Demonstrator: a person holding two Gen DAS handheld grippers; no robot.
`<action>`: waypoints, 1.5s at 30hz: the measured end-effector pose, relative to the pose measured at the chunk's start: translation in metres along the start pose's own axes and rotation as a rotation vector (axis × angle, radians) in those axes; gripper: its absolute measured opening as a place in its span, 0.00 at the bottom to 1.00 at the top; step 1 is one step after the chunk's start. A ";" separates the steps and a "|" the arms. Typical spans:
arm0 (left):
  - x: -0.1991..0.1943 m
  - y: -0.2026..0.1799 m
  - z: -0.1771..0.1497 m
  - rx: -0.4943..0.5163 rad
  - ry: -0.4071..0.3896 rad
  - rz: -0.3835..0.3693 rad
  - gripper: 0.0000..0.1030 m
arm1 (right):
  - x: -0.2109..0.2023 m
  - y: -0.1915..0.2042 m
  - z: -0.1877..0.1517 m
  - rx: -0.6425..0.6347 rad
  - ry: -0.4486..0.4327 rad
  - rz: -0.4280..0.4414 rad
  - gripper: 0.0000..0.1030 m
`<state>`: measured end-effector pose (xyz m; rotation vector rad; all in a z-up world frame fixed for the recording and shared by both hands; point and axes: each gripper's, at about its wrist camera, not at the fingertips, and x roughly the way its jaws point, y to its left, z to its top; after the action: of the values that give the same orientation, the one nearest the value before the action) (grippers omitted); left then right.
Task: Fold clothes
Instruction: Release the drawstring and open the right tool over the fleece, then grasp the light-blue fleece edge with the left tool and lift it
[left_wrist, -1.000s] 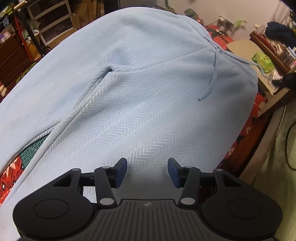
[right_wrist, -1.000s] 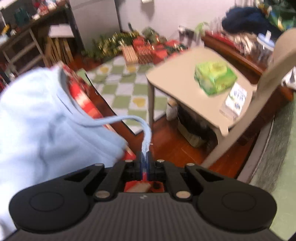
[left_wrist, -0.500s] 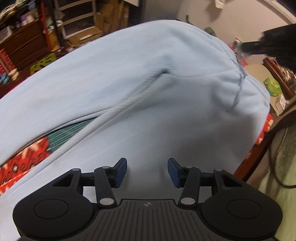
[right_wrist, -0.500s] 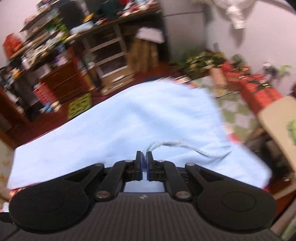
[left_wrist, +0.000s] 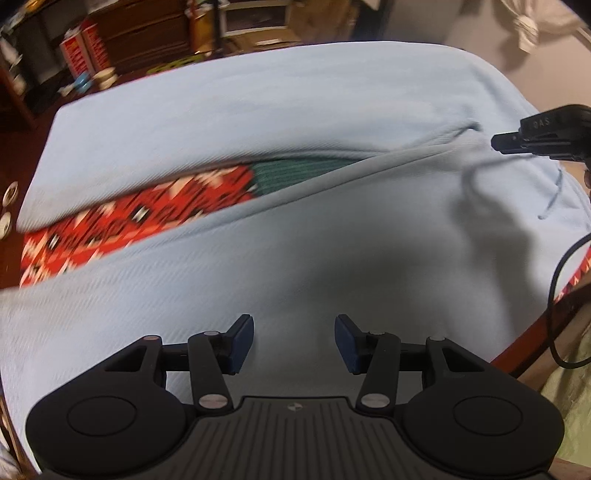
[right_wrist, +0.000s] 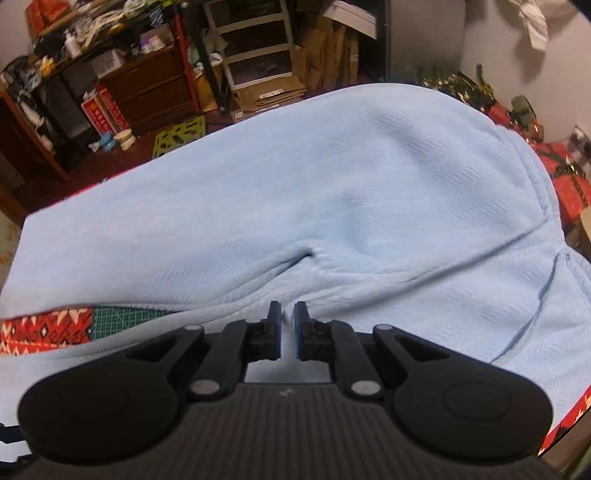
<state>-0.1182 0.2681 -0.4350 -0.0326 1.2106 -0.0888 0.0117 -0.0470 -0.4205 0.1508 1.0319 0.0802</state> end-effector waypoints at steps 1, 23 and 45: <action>-0.001 0.005 -0.004 -0.008 -0.001 0.001 0.47 | 0.000 0.003 -0.001 -0.007 0.004 0.002 0.08; -0.019 0.148 -0.119 -0.643 0.081 0.150 0.47 | -0.021 -0.012 -0.089 0.092 0.193 -0.141 0.14; -0.005 0.227 -0.269 -1.818 -0.240 0.039 0.60 | -0.042 -0.052 -0.093 0.135 0.195 -0.187 0.16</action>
<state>-0.3600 0.5005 -0.5413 -1.5410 0.6963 1.0376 -0.0894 -0.0962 -0.4404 0.1708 1.2418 -0.1481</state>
